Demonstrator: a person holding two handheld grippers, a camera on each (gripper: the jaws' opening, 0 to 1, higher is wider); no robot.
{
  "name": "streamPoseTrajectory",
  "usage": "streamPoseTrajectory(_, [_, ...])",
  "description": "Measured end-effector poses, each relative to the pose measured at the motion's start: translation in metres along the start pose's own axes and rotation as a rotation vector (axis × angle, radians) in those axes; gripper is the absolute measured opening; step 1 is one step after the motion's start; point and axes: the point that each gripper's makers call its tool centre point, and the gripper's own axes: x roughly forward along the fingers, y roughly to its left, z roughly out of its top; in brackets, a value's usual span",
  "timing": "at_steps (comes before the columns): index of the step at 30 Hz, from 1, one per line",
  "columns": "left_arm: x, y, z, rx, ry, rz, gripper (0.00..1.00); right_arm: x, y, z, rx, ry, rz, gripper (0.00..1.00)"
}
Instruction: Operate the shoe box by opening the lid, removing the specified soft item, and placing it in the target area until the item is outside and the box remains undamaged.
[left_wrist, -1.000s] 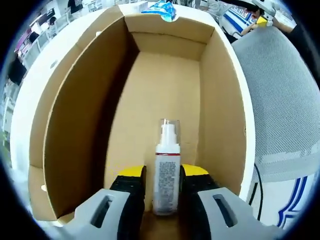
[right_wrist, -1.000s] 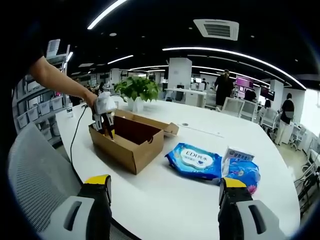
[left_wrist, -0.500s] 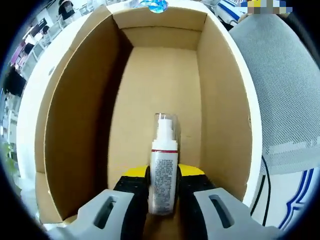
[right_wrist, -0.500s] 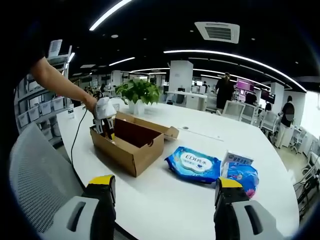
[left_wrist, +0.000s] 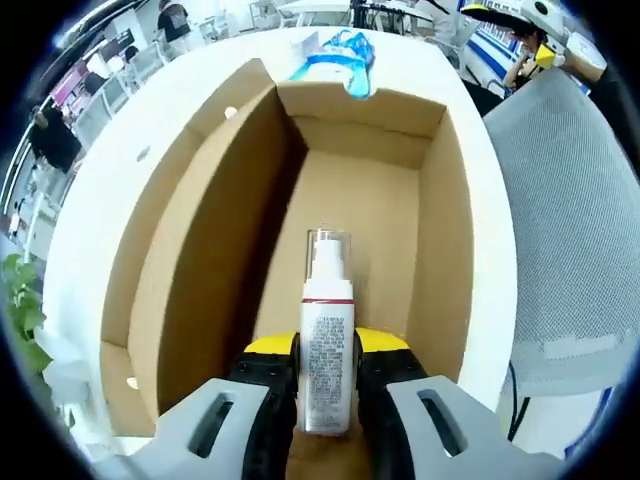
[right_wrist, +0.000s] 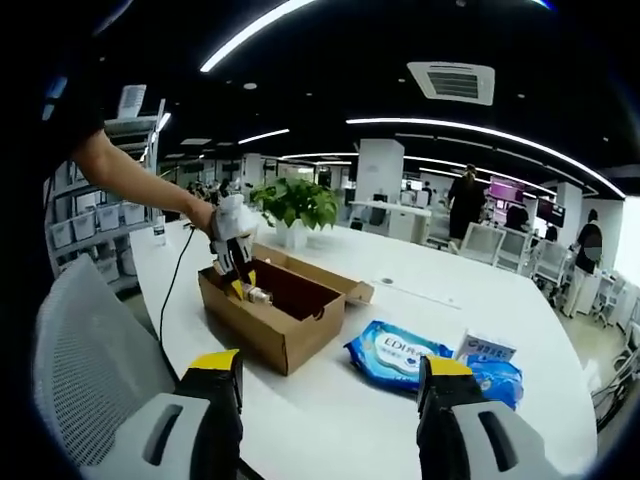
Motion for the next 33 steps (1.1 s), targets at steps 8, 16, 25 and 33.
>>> streamPoseTrajectory(8, [-0.017,-0.007,0.024,0.017,-0.061,0.014,0.19,0.004,0.002,0.012,-0.034,-0.020,0.023,0.66])
streamPoseTrajectory(16, [-0.031,-0.017,0.050,0.081,-0.108,0.026,0.19,0.014,0.012,0.019,-0.057,-0.020,0.075,0.66])
streamPoseTrajectory(25, [-0.041,-0.040,0.082,0.171,-0.156,0.004,0.19,0.027,0.028,0.027,-0.071,-0.026,0.144,0.63])
streamPoseTrajectory(33, [-0.043,-0.058,0.101,0.240,-0.178,-0.026,0.20,0.035,0.036,0.034,-0.091,-0.033,0.181,0.60])
